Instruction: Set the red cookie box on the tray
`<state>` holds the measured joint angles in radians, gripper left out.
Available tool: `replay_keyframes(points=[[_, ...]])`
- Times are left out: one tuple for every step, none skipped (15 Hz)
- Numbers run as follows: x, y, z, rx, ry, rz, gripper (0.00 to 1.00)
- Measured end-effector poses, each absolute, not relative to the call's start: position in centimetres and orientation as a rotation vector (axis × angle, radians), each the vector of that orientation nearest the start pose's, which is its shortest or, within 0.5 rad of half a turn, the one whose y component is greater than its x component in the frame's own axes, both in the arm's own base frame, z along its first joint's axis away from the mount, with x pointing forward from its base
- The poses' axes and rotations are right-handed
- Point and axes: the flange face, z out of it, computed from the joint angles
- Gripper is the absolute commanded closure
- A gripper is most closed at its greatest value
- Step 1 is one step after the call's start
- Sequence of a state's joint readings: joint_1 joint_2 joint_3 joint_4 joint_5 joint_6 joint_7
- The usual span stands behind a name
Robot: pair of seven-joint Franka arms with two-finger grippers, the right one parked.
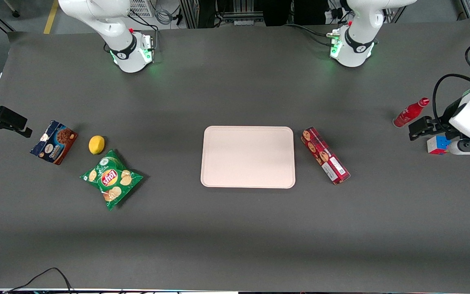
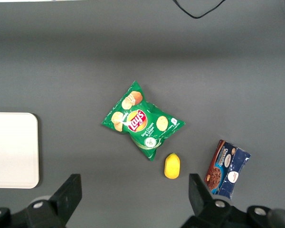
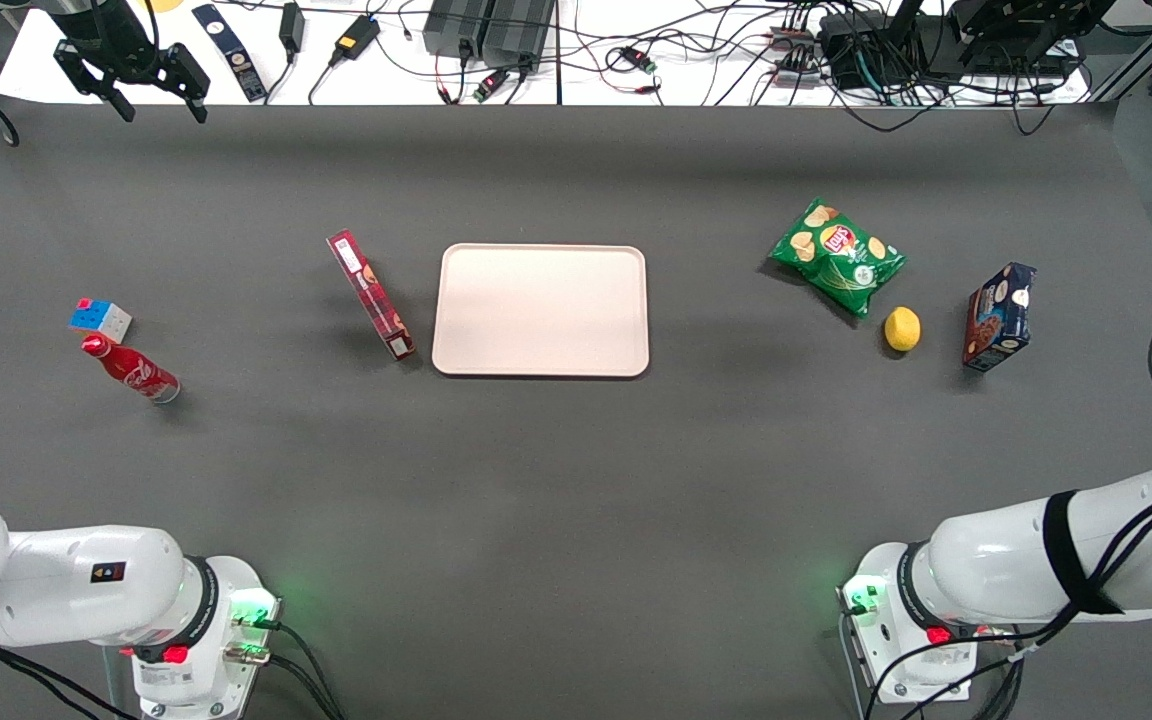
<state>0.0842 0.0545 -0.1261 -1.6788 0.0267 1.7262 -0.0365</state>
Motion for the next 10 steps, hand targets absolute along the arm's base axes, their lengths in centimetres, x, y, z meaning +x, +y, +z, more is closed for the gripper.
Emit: replay_keyframes(points=[[57.8, -2.3, 55.6, -3.123, 0.019, 0.017, 0.00], [57.7, -2.7, 55.5, -3.125, 0.017, 0.026, 0.00], [57.6, -3.5, 55.4, -3.125, -0.001, 0.035, 0.00], [57.5, -4.6, 55.3, -3.126, -0.028, 0.044, 0.00], [57.4, -6.0, 55.2, -3.125, -0.058, 0.050, 0.00], [57.3, -7.5, 55.1, -3.125, -0.090, 0.055, 0.00], [57.1, -9.1, 54.8, -3.125, -0.123, 0.061, 0.00], [57.0, -10.8, 54.5, -3.124, -0.156, 0.071, 0.00], [56.8, -12.5, 54.1, -3.122, -0.194, 0.081, 0.00], [56.6, -14.2, 53.6, -3.120, -0.233, 0.094, 0.00]])
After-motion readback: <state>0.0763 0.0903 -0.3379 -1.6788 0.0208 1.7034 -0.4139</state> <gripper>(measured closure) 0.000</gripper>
